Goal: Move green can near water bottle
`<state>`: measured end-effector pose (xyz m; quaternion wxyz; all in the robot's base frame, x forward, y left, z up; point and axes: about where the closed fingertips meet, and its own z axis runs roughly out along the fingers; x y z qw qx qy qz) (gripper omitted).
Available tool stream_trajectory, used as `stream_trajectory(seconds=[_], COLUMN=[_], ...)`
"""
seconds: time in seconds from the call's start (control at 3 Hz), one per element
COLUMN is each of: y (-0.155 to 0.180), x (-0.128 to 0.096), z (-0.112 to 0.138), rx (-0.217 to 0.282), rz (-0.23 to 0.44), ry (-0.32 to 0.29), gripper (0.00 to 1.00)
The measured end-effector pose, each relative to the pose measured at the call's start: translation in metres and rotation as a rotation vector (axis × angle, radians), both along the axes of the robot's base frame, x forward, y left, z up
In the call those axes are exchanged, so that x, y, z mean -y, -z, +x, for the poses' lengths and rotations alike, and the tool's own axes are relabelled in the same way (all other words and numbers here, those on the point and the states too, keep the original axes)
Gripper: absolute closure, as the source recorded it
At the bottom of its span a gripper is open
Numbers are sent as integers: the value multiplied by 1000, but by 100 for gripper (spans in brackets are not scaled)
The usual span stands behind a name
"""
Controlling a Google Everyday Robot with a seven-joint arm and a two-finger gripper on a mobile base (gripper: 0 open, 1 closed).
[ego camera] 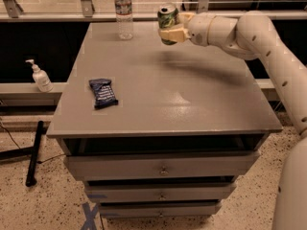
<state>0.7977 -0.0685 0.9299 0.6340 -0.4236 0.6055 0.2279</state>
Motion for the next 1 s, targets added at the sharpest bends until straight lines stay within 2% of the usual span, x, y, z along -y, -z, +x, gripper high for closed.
stream_trajectory(seconds=[0.33,1.0], y=[5,21], x=[-21,-61], z=[17,41], rx=[-8,-57], rz=[-10,-2], ry=[-8,-24], gripper=[100,100])
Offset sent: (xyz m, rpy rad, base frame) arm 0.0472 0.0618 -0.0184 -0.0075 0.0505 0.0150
